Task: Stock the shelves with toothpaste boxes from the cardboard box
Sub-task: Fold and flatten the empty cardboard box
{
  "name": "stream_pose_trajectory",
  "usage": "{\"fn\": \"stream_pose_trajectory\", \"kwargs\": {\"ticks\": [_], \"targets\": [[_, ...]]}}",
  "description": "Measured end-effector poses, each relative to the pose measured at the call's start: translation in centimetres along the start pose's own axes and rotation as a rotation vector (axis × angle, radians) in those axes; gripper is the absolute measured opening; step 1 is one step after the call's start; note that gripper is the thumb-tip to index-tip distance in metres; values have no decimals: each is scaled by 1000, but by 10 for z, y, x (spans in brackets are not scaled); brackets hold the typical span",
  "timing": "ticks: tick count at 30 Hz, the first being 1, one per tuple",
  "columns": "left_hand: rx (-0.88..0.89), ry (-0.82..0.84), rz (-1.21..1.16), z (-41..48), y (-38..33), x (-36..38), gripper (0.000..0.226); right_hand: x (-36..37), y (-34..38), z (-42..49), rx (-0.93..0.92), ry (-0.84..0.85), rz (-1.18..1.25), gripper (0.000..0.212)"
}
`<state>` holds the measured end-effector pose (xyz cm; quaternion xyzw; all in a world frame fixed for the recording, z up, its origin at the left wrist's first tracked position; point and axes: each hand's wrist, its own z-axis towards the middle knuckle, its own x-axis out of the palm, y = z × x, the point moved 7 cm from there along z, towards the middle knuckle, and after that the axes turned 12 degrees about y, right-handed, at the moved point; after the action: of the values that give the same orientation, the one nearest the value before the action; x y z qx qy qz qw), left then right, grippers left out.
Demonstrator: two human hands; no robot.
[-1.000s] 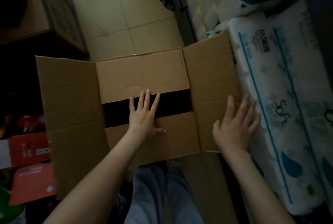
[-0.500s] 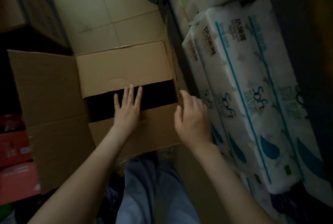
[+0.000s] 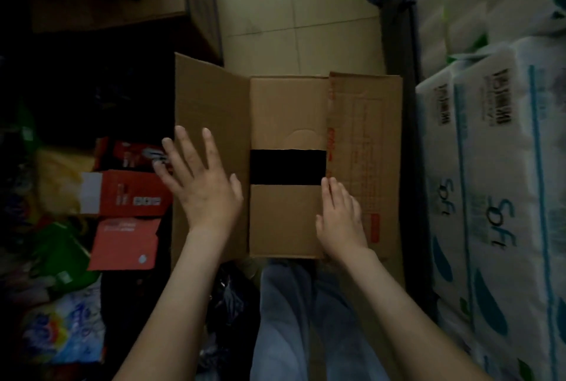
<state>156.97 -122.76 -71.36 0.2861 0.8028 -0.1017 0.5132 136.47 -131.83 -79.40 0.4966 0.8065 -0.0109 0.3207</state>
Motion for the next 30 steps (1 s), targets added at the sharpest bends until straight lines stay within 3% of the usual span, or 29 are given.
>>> {"fn": "stream_pose_trajectory", "kwargs": {"ticks": [4,7,11,16,18,22,27,30], "targets": [[47,208,-169,7,-2,27,89,13,-4,16,53,77,-97,71],[118,153,-237,-5,-20,30,85,10,-11,22,52,71,-138,79],[-91,5,-173,-7,-1,27,93,1,-16,25,37,33,-208,84],[-314,165,-309,14,24,42,96,-14,-28,35,253,68,-209,117],[-335,152,-333,17,17,33,96,-20,-30,41,282,91,-198,123],[-209,111,-339,-12,-34,8,102,-25,-31,48,288,147,-174,125],[97,480,-538,-43,-139,19,92,-22,-48,37,348,124,-76,108],[265,556,-504,-35,-162,50,83,-23,-64,27,448,96,-24,111]]}}
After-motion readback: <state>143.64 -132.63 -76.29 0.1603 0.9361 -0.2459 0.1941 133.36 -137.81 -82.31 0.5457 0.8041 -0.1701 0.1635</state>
